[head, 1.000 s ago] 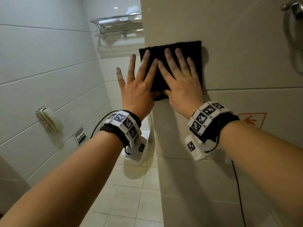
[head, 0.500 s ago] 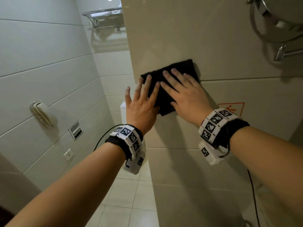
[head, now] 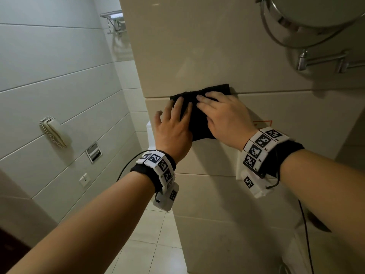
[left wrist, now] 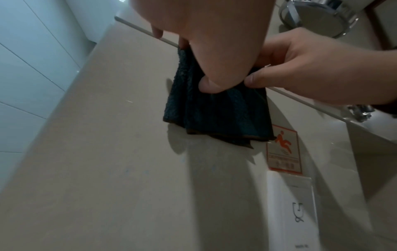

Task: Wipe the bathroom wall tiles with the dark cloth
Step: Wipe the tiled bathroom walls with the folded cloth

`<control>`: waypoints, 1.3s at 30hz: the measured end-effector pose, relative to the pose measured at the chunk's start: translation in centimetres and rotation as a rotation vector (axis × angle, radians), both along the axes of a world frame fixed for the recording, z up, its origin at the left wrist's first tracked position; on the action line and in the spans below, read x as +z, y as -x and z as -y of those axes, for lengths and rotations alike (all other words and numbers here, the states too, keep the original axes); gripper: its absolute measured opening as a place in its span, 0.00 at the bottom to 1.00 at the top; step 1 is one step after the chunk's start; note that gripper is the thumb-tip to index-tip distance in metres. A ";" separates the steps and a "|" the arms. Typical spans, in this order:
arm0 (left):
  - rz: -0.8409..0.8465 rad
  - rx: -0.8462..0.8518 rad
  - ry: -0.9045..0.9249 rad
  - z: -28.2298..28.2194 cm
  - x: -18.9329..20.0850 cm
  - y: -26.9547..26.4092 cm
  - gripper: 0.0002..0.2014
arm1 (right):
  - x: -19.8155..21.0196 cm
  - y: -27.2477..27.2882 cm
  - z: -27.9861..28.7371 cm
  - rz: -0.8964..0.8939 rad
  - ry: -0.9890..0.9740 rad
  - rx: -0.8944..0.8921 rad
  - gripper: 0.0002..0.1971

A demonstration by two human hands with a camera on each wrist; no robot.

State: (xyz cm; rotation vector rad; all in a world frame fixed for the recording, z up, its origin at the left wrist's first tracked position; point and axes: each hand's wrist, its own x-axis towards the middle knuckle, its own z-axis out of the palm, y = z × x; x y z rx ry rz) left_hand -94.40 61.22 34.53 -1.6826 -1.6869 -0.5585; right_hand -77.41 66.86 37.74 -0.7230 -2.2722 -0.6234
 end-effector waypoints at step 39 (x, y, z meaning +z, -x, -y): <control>-0.146 -0.232 0.122 -4.2 1.4 -26.8 0.36 | -0.7 -29.3 -2.2 -0.037 0.029 -0.250 0.25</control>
